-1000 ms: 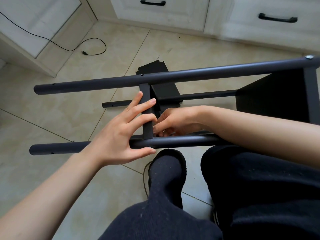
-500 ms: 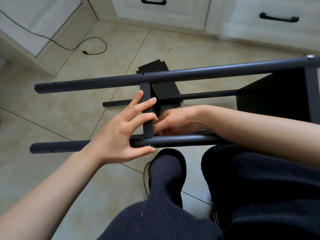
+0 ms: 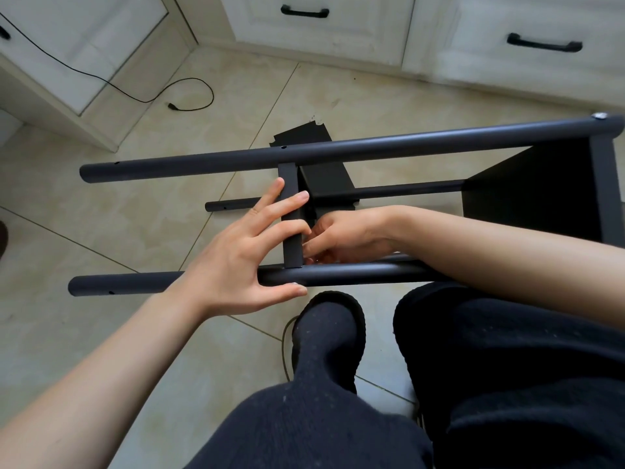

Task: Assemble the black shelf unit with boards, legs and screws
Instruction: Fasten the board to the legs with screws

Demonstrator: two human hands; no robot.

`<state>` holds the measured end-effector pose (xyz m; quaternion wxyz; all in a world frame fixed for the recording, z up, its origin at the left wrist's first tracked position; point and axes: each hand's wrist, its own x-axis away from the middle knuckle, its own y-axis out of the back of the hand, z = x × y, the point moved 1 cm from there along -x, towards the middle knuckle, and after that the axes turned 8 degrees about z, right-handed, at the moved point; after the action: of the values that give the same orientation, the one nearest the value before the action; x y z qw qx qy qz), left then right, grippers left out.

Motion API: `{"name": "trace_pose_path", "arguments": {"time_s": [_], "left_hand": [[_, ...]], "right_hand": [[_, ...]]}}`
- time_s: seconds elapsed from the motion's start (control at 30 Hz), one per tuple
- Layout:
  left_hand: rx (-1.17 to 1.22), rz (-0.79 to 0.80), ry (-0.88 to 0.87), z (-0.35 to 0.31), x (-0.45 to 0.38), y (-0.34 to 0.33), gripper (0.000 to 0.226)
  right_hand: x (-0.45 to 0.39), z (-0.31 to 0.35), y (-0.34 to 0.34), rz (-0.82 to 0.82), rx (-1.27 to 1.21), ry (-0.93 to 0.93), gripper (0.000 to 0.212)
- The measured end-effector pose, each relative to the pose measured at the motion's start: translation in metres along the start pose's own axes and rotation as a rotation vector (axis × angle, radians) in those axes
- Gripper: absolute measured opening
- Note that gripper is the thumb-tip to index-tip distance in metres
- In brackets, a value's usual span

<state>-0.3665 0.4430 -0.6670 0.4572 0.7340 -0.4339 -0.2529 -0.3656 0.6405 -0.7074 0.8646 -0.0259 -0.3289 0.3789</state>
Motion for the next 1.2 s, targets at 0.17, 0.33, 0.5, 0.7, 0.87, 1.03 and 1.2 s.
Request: {"name": "trace_pose_path", "arguments": {"time_s": [0.17,0.33,0.5,0.7,0.87,1.03,1.2], "left_hand": [[-0.033,0.0,0.001,-0.002,0.002,-0.001,0.063],[-0.083,-0.023,0.022,-0.003,0.002,-0.001,0.066],[-0.101,-0.055,0.053,-0.009,0.005,-0.004,0.071],[-0.19,-0.118,0.2,-0.037,0.015,-0.007,0.073],[0.126,-0.455,0.51,-0.071,0.038,-0.016,0.034],[0.634,-0.737,0.869,-0.085,0.054,-0.026,0.008],[0.951,-0.893,1.072,-0.085,0.053,-0.034,0.016]], "right_hand": [[0.004,0.004,-0.006,-0.022,0.029,-0.033,0.016],[0.021,0.008,-0.011,-0.234,0.337,-0.016,0.021],[0.054,0.011,-0.011,-0.271,0.64,-0.038,0.015],[0.067,0.006,-0.018,-0.319,0.687,0.037,0.016],[0.069,0.003,-0.021,-0.334,0.629,0.049,0.013],[0.071,-0.004,-0.028,-0.325,0.565,0.107,0.018],[0.073,-0.006,-0.03,-0.354,0.589,0.156,0.016]]}}
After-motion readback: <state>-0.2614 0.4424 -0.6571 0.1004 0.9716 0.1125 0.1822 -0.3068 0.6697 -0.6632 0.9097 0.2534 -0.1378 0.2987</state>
